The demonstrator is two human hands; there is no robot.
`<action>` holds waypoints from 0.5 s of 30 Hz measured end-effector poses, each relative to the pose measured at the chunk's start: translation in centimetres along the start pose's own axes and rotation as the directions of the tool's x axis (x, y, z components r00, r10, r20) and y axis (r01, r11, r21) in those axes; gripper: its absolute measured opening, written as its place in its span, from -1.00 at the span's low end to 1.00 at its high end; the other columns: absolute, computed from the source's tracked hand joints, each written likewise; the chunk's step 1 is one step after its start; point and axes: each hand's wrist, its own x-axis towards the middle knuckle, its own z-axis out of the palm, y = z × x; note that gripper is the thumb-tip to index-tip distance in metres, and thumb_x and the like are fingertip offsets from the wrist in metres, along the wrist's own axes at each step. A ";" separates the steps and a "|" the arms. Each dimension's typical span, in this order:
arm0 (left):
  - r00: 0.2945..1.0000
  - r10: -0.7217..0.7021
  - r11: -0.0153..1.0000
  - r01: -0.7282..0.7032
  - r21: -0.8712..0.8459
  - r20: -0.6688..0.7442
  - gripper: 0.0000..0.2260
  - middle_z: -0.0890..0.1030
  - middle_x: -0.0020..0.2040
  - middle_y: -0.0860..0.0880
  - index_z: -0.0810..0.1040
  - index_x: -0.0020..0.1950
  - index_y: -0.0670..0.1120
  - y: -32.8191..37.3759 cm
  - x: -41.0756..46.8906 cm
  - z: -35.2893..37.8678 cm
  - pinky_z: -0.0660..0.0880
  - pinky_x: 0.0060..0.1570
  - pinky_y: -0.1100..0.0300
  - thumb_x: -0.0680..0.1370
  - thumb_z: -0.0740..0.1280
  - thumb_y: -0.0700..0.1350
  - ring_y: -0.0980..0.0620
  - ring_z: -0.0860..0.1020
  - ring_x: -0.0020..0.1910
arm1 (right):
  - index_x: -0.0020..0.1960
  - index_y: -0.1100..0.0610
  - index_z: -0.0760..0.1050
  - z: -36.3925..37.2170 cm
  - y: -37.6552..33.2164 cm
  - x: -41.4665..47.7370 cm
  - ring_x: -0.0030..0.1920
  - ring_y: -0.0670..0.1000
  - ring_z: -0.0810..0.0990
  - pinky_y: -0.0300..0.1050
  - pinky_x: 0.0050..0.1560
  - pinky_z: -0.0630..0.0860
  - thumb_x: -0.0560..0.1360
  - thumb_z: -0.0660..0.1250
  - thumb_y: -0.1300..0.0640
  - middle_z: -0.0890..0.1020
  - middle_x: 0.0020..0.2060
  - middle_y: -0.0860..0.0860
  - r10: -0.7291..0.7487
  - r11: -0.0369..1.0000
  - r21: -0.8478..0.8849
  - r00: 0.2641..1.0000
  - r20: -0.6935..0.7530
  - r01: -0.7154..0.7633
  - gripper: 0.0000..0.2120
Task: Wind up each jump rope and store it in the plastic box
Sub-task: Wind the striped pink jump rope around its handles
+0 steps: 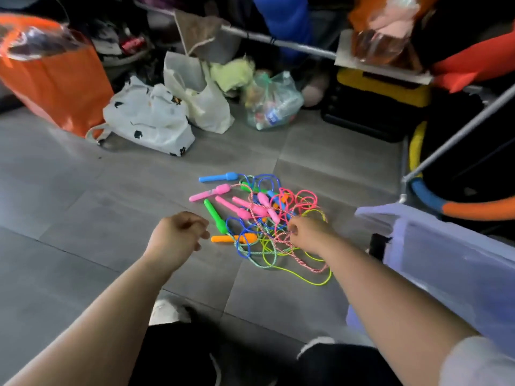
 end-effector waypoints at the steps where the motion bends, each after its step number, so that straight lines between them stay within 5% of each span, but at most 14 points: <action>1: 0.999 -0.013 1.000 0.013 0.007 0.034 -0.79 0.59 -0.46 0.13 0.50 -0.29 -0.01 -0.2 0.8 0.1 0.39 -0.46 0.35 0.50 0.22 -0.22 0.26 0.46 -0.58 | 0.19 0.10 0.44 1.2 -0.3 2.1 0.11 0.16 0.53 -0.11 0.00 0.42 0.50 0.19 0.16 0.56 0.12 0.13 0.008 1.000 0.004 1.000 0.019 -0.008 -0.73; 6: 0.999 -0.045 0.970 0.050 0.239 -0.026 -0.81 0.60 -0.33 0.08 0.48 -0.35 0.06 -2.4 2.8 -0.1 0.39 -0.33 0.23 0.48 0.24 -0.06 0.09 0.54 -0.32 | 0.26 0.15 0.38 6.1 -1.0 11.7 0.13 0.18 0.53 -0.08 0.03 0.44 0.52 0.19 0.14 0.55 0.14 0.17 0.133 0.986 0.096 0.991 0.020 -0.135 -0.69; 9: 0.992 -0.126 0.932 0.110 0.347 0.023 -0.81 0.60 -0.34 0.05 0.51 -0.34 0.10 -4.8 3.2 0.0 0.38 -0.31 0.28 0.40 0.22 0.13 0.11 0.53 -0.36 | 0.33 0.14 0.31 8.8 -1.0 16.3 0.22 0.18 0.45 -0.02 0.18 0.40 0.50 0.23 0.13 0.50 0.22 0.17 0.140 0.984 0.122 0.987 -0.072 -0.131 -0.59; 12: 0.990 -0.141 0.967 0.144 0.212 -0.029 -0.65 0.54 -0.28 0.42 0.41 -0.22 0.45 -5.6 4.3 -0.2 0.40 -0.33 0.36 0.05 0.04 0.28 0.32 0.53 -0.28 | 0.41 0.12 0.14 10.5 -0.3 19.2 0.38 0.17 0.25 0.06 0.33 0.23 0.47 0.27 0.10 0.35 0.36 0.14 0.141 0.987 0.089 0.985 -0.097 -0.133 -0.43; 15: 0.985 -0.171 0.958 0.161 0.236 0.022 -0.58 0.52 -0.28 0.47 0.43 -0.17 0.41 -5.5 4.6 0.4 0.40 -0.33 0.43 0.03 0.05 0.27 0.37 0.53 -0.33 | 0.46 0.13 -0.03 11.3 0.7 20.8 0.45 0.17 0.11 0.12 0.44 0.07 0.45 0.31 0.05 0.19 0.45 0.12 0.191 0.978 0.086 0.981 0.003 -0.191 -0.27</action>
